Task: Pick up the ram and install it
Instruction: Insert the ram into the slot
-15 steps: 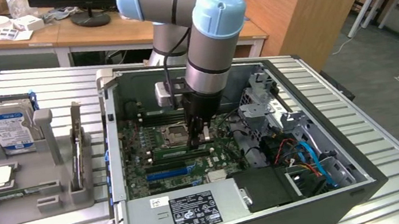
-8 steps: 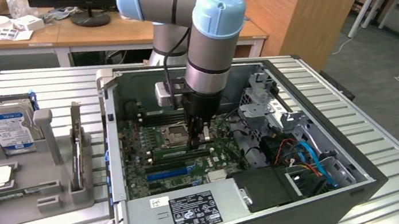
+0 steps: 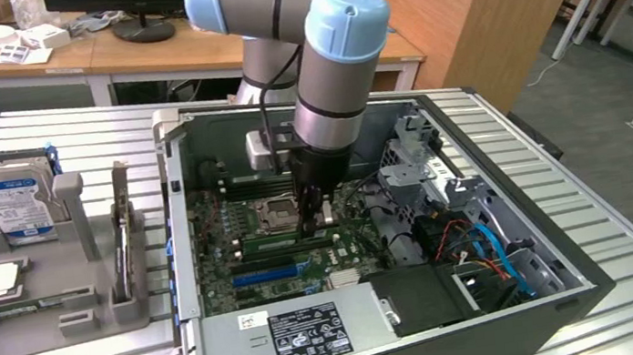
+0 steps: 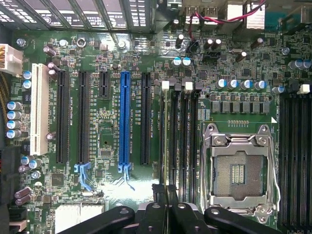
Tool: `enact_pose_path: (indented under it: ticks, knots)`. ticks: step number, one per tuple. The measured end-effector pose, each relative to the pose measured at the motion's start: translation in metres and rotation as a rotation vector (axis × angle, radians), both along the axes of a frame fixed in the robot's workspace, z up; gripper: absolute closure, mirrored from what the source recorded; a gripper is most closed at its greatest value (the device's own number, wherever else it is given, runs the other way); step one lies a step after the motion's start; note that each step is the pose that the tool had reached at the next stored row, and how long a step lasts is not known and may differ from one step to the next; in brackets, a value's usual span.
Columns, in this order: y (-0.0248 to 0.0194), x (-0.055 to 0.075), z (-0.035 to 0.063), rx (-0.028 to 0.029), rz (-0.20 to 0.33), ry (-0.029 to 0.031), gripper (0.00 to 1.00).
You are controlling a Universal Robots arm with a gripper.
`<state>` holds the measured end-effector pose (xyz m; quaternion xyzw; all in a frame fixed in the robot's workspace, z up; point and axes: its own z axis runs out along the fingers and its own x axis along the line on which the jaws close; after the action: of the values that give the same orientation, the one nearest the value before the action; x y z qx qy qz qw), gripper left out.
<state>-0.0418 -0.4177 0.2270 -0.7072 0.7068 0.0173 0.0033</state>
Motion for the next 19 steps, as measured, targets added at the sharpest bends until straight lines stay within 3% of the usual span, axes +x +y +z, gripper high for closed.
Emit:
enact_pose_path:
  ticks: [14, 19]
  knots:
    - [0.0000, 0.0000, -0.0037, 0.0000, 0.000, 0.0000, 0.88]
    - [0.0000, 0.0000, -0.0037, 0.0000, 0.000, 0.0000, 0.81]
